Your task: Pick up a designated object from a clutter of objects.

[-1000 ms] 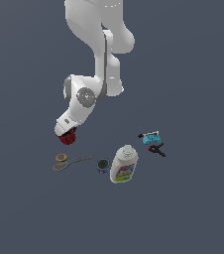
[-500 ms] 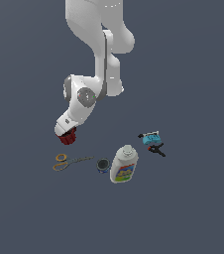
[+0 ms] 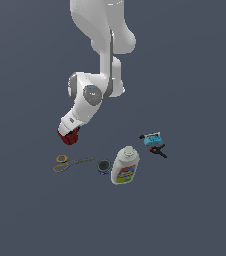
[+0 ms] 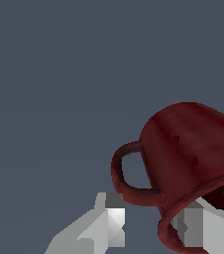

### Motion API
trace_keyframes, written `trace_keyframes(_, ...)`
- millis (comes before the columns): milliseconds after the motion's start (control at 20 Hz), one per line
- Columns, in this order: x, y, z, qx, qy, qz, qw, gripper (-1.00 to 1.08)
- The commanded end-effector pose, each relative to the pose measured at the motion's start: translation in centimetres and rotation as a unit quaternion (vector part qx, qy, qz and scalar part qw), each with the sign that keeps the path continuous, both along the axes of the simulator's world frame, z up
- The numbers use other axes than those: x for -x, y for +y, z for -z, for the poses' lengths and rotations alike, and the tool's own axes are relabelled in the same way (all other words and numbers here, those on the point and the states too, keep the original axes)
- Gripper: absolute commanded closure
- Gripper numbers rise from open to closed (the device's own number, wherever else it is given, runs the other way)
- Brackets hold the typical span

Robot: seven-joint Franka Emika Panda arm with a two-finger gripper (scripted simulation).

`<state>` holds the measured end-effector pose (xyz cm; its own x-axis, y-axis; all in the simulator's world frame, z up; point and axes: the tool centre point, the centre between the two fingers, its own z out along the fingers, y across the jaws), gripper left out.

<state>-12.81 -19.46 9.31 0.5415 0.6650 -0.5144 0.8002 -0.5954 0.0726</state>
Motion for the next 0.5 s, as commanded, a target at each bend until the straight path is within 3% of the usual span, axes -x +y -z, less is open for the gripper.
trace_keyframes(0,-0.4,1.2,-1.1,0.000,-0.001,-0.001,1.0000,1.08)
trace_keyframes(450,-1.8,8.0,-6.8,-0.001,0.000,-0.001,1.0000,1.08)
